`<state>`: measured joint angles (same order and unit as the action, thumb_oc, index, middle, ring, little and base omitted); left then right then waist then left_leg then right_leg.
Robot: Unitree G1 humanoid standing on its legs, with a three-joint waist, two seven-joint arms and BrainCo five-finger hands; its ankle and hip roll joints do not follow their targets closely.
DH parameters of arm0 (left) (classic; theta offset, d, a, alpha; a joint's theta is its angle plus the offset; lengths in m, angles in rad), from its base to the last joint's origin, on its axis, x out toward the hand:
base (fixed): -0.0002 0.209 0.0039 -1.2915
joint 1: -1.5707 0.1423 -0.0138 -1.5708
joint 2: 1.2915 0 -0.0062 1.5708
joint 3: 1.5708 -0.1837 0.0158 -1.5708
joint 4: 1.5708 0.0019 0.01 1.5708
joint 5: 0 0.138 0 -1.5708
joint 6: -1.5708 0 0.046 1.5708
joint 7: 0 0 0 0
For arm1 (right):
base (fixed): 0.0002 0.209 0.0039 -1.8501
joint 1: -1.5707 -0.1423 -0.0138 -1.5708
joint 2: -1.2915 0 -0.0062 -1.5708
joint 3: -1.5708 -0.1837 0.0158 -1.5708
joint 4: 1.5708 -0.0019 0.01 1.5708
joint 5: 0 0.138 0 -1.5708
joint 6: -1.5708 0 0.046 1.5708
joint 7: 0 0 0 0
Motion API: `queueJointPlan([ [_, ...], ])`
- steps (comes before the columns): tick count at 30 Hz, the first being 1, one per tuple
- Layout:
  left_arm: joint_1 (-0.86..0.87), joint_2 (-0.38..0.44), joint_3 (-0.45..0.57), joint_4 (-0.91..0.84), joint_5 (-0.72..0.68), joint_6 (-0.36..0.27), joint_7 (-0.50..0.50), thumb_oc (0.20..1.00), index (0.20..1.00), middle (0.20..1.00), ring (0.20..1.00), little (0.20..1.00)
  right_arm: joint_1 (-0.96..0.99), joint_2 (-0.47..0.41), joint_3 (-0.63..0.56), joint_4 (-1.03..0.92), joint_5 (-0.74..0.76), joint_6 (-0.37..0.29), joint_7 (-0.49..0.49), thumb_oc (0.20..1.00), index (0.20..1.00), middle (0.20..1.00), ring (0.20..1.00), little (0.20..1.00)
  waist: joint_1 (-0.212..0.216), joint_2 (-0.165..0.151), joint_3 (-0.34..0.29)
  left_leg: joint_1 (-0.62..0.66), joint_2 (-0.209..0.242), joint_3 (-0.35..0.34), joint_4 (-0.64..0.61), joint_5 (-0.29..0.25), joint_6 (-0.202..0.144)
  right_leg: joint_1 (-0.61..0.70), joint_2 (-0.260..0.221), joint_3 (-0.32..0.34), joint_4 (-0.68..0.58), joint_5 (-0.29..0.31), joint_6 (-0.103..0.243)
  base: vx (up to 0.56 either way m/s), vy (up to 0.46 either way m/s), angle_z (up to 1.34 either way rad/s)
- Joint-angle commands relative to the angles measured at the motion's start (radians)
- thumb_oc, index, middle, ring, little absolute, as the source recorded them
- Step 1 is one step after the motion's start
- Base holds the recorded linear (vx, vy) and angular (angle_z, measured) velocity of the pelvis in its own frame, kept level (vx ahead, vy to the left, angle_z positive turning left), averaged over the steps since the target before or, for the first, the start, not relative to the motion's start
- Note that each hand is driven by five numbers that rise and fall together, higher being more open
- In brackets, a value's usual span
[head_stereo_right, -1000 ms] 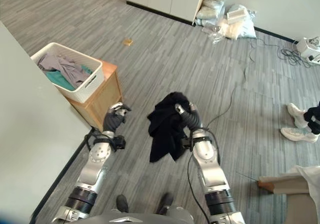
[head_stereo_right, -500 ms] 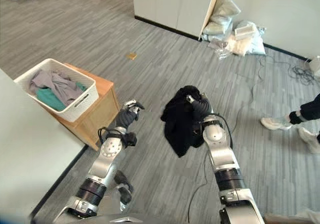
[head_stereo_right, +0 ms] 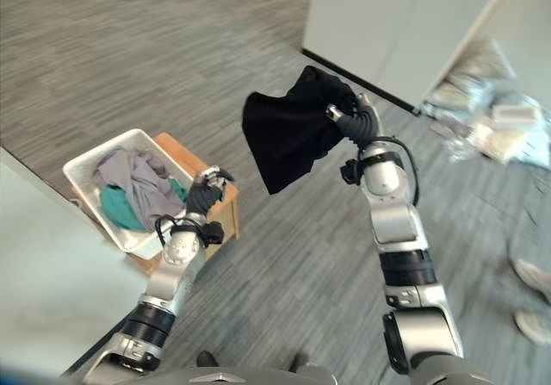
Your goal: Pick up bed clothes into laundry basket.
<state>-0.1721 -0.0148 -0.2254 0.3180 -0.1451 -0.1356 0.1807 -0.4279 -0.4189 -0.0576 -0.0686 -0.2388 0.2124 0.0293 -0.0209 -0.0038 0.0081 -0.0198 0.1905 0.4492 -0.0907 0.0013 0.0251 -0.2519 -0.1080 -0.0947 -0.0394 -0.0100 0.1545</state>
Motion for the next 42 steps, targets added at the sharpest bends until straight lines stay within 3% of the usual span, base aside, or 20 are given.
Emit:
queueJointPlan([
  [1,0.02,-0.016,-0.037,-0.058,-0.004,-0.049,-0.014,0.2,0.2,0.2,0.2,0.2,-0.119,-0.031,-0.072,-0.013,-0.016,-0.037,-0.028,0.2,0.2,0.2,0.2,0.2,0.038,-0.071,-0.058,0.028,-0.038,0.009,0.003,0.025,-0.068,0.084,-0.042,-0.03,-0.048,0.032,0.003,0.07,-0.13,1.4],
  [2,0.048,-0.003,-0.032,-0.054,0.016,-0.051,-0.027,0.2,0.2,0.2,0.2,0.2,-0.114,-0.016,-0.064,-0.008,-0.03,-0.039,-0.038,0.2,0.2,0.2,0.2,0.2,0.053,-0.085,-0.06,0.036,-0.047,0.009,0.003,0.03,-0.07,0.11,-0.065,-0.087,-0.048,0.064,-0.006,0.06,-0.232,1.31],
  [4,0.135,0.018,-0.017,-0.103,0.009,-0.06,-0.042,0.2,0.2,0.2,0.2,0.2,-0.131,-0.01,-0.052,0.03,-0.044,-0.051,-0.054,0.2,0.2,0.2,0.2,0.2,0.089,-0.087,-0.087,0.043,-0.023,-0.041,0.003,0.019,-0.097,0.159,-0.057,-0.207,-0.048,0.082,-0.029,0.15,-0.368,0.49],
  [10,0.223,0.051,0.031,-0.127,0.011,-0.059,-0.048,0.2,0.2,0.2,0.2,0.2,-0.302,-0.042,0.042,0.238,-0.067,-0.087,-0.096,0.2,0.2,0.2,0.2,0.2,0.145,-0.093,-0.102,0.058,-0.033,-0.069,0.009,0.028,-0.11,0.218,-0.038,-0.295,-0.048,0.088,-0.053,0.07,-0.135,0.72],
  [12,0.219,0.056,0.043,-0.125,-0.004,-0.047,-0.057,0.2,0.2,0.2,0.2,0.2,-0.346,-0.064,0.073,0.318,-0.075,-0.09,-0.119,0.2,0.2,0.2,0.2,0.2,0.149,-0.1,-0.093,0.04,-0.015,-0.015,0.013,0.059,-0.117,0.237,-0.042,-0.361,-0.048,0.08,-0.057,-0.03,-0.094,0.44],
  [13,0.226,0.063,0.05,-0.126,-0.014,-0.046,-0.065,0.2,0.2,0.2,0.2,0.2,-0.391,-0.073,0.102,0.387,-0.075,-0.091,-0.124,0.2,0.2,0.2,0.2,0.2,0.148,-0.104,-0.091,0.025,0.012,0.066,0.005,0.097,-0.116,0.248,-0.047,-0.409,-0.048,0.074,-0.057,-0.03,-0.047,1.11],
  [14,0.23,0.064,0.059,-0.127,-0.021,-0.05,-0.067,0.2,0.2,0.2,0.2,0.2,-0.429,-0.074,0.121,0.431,-0.077,-0.093,-0.131,0.2,0.2,0.2,0.2,0.2,0.147,-0.103,-0.089,0.007,0.026,0.075,0.003,0.12,-0.12,0.252,-0.047,-0.422,-0.048,0.069,-0.059,-0.01,-0.02,1.18],
  [15,0.23,0.064,0.06,-0.127,-0.021,-0.05,-0.067,0.2,0.2,0.2,0.2,0.2,-0.43,-0.074,0.122,0.432,-0.077,-0.093,-0.131,0.2,0.2,0.2,0.2,0.2,0.146,-0.103,-0.089,0.006,0.026,0.074,0.003,0.12,-0.12,0.252,-0.047,-0.423,-0.048,0.069,-0.059,0.0,-0.001,1.01],
  [16,0.237,0.072,0.074,-0.133,-0.03,-0.061,-0.073,0.2,0.2,0.2,0.2,0.2,-0.476,-0.065,0.153,0.517,-0.081,-0.105,-0.152,0.2,0.2,0.2,0.2,0.2,0.176,-0.109,-0.081,-0.056,0.038,0.023,0.003,0.153,-0.135,0.264,-0.048,-0.427,-0.048,0.055,-0.065,0.01,-0.022,0.61],
  [17,0.241,0.071,0.076,-0.132,-0.033,-0.062,-0.078,0.2,0.2,0.2,0.2,0.2,-0.495,-0.064,0.181,0.564,-0.09,-0.115,-0.168,0.2,0.2,0.2,0.2,0.2,0.175,-0.107,-0.087,-0.075,0.043,-0.005,0.003,0.145,-0.141,0.266,-0.05,-0.451,-0.048,0.055,-0.062,0.03,-0.015,0.28],
  [21,0.273,0.079,0.078,-0.14,-0.039,-0.067,-0.094,0.2,0.2,0.2,0.2,0.2,-0.514,-0.04,0.237,0.715,-0.113,-0.12,-0.188,0.2,0.2,0.2,0.2,0.2,0.178,-0.108,-0.106,-0.073,0.095,0.049,0.003,0.167,-0.162,0.276,-0.047,-0.49,-0.048,0.042,-0.058,0.06,0.02,0.34],
  [24,0.281,0.087,0.077,-0.142,-0.041,-0.07,-0.098,0.2,0.2,0.2,0.2,0.2,-0.539,-0.02,0.26,0.795,-0.121,-0.126,-0.209,0.2,0.2,0.2,0.2,0.2,0.183,-0.109,-0.117,-0.066,0.102,0.058,0.003,0.168,-0.168,0.281,-0.039,-0.495,-0.048,0.038,-0.058,0.08,0.014,0.18],
  [28,0.28,0.101,0.079,-0.152,-0.052,-0.084,-0.112,0.2,0.2,0.2,0.2,0.2,-0.644,0.05,0.332,1.081,-0.107,-0.178,-0.293,0.2,0.2,0.2,0.2,0.2,0.219,-0.113,-0.121,-0.078,0.101,0.054,0.003,0.174,-0.175,0.265,-0.035,-0.485,-0.048,0.03,-0.055,0.06,0.062,0.07],
  [35,0.289,0.112,0.061,-0.162,-0.047,-0.083,-0.14,0.2,0.2,0.2,0.2,0.2,-0.666,0.098,0.373,1.266,-0.093,-0.24,-0.351,0.2,0.2,0.2,0.2,0.2,0.264,-0.129,-0.101,-0.127,0.093,0.03,0.003,0.182,-0.168,0.256,-0.034,-0.507,-0.048,0.025,-0.04,0.05,0.045,0.06],
  [42,0.257,0.125,0.048,-0.158,-0.037,-0.083,-0.155,0.2,0.2,0.2,0.2,0.2,-0.698,0.103,0.433,1.323,-0.107,-0.28,-0.373,0.2,0.2,0.2,0.2,0.2,0.295,-0.153,-0.087,-0.194,0.091,0.002,0.003,0.192,-0.169,0.233,-0.036,-0.539,-0.048,0.021,-0.024,0.04,0.037,0.17],
])
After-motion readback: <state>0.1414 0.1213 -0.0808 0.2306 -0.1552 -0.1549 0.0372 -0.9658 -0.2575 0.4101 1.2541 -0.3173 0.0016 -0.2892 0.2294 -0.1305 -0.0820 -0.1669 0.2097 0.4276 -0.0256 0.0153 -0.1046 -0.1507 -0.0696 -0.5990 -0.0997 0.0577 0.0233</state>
